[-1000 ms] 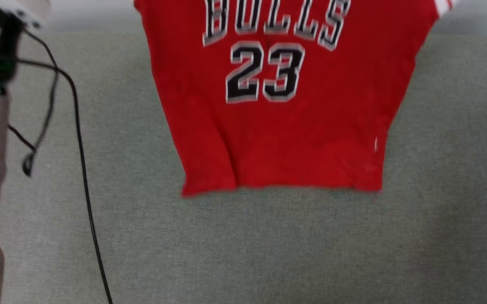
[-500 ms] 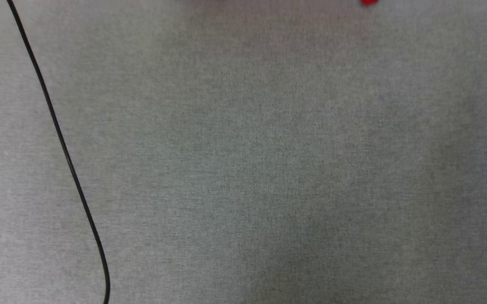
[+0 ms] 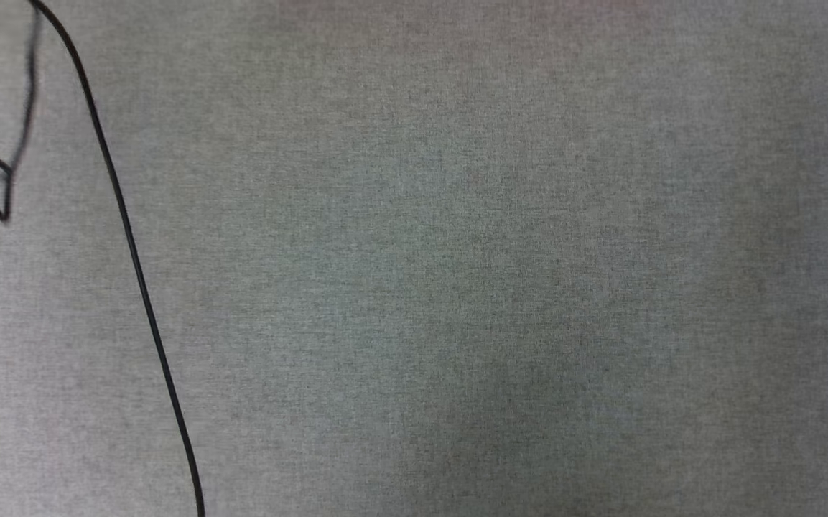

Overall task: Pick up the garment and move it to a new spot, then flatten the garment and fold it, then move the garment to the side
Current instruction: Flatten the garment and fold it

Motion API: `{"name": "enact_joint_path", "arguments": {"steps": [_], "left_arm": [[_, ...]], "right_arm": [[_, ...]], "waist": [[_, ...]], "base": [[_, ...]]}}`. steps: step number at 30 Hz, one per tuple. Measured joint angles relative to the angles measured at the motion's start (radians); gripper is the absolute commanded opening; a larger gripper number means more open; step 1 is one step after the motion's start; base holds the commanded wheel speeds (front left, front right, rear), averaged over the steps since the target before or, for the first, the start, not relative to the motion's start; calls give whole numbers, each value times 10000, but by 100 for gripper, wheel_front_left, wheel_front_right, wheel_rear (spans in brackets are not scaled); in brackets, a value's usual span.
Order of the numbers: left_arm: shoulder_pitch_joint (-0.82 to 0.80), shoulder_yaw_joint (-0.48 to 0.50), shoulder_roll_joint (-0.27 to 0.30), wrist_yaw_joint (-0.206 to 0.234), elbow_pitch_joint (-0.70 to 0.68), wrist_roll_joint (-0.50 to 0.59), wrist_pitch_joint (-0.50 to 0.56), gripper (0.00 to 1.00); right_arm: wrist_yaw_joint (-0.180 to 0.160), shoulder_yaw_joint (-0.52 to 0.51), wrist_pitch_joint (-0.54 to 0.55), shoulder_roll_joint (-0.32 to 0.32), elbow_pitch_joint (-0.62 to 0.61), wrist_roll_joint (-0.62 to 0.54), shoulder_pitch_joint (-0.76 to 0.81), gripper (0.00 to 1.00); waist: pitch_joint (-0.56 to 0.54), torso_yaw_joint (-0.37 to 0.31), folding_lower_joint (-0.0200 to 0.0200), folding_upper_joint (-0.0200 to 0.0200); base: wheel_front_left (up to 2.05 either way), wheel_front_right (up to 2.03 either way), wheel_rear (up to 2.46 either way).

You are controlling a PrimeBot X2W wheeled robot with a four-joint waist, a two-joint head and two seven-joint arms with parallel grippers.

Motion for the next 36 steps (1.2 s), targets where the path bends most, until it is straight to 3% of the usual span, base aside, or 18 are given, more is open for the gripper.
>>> {"name": "enact_joint_path", "arguments": {"steps": [9, 20, 26, 36], "left_arm": [[2525, -803, 100, -4, -376, -1365, -128, 0], [6886, -1041, 192, 46, -1478, -2357, -903, 0], [9107, -1035, 171, 564, -2389, -2667, -1085, 0], [12666, -959, 268, 1939, -4575, -3346, -997, 0]], "right_arm": [[-2, 742, -291, 88, -4, 807, 2800, 0], [-2, 1262, 190, -173, -2324, 1916, 7840, 0], [-4, 1058, 742, -341, -3973, 2104, 10697, 0], [0, 115, 1553, 370, -6326, 2504, 15019, 0]], "waist": [[-835, 111, -1, 0], [-2685, 194, -3, 0], [-3731, 264, -4, 0], [-5068, 458, -5, 1]], "base": [[0, 0, 0], [0, 0, 0], [0, 0, 0], [0, 0, 0]]}}
